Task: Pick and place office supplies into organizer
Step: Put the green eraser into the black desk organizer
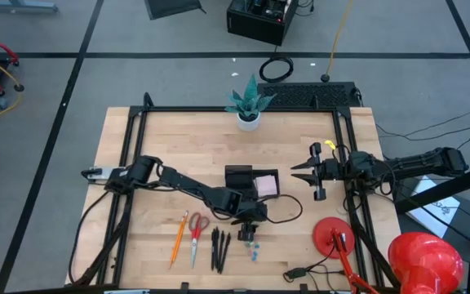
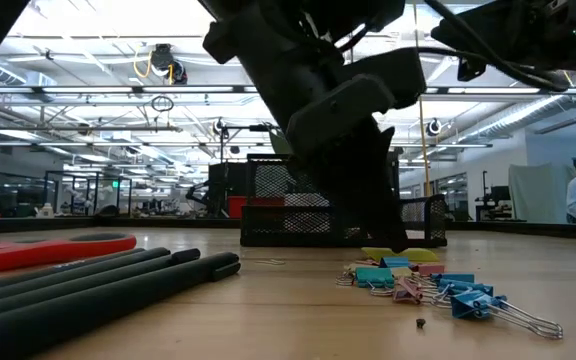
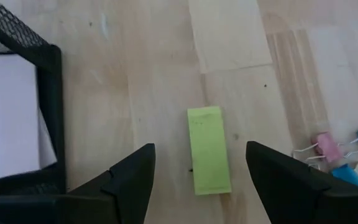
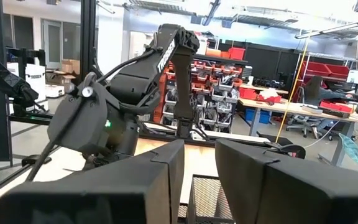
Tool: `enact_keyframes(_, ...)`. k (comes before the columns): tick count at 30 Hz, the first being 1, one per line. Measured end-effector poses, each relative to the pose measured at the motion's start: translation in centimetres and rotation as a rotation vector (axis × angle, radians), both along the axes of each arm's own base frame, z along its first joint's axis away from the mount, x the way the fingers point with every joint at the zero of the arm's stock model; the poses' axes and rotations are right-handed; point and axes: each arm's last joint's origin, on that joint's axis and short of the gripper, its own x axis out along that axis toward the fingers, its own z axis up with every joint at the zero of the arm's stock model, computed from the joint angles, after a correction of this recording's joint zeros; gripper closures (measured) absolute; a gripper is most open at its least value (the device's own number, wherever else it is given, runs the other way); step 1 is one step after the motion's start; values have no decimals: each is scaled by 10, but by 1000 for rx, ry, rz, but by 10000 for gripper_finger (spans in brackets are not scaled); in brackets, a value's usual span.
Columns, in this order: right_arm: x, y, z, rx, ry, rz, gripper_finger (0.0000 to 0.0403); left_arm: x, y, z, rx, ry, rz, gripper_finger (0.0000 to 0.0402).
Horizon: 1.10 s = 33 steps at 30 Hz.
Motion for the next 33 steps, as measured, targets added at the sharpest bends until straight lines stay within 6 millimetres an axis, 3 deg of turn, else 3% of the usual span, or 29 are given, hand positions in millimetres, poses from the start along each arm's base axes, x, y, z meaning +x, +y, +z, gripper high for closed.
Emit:
enact_keyframes(15, 0, 0, 0, -2, 0, 0, 319, -5, 2, -10, -31, 2, 9, 153)
enact_keyframes(33, 0, 0, 0, -3, 0, 0, 316, -4, 0, -9, -60, -1, -50, 318)
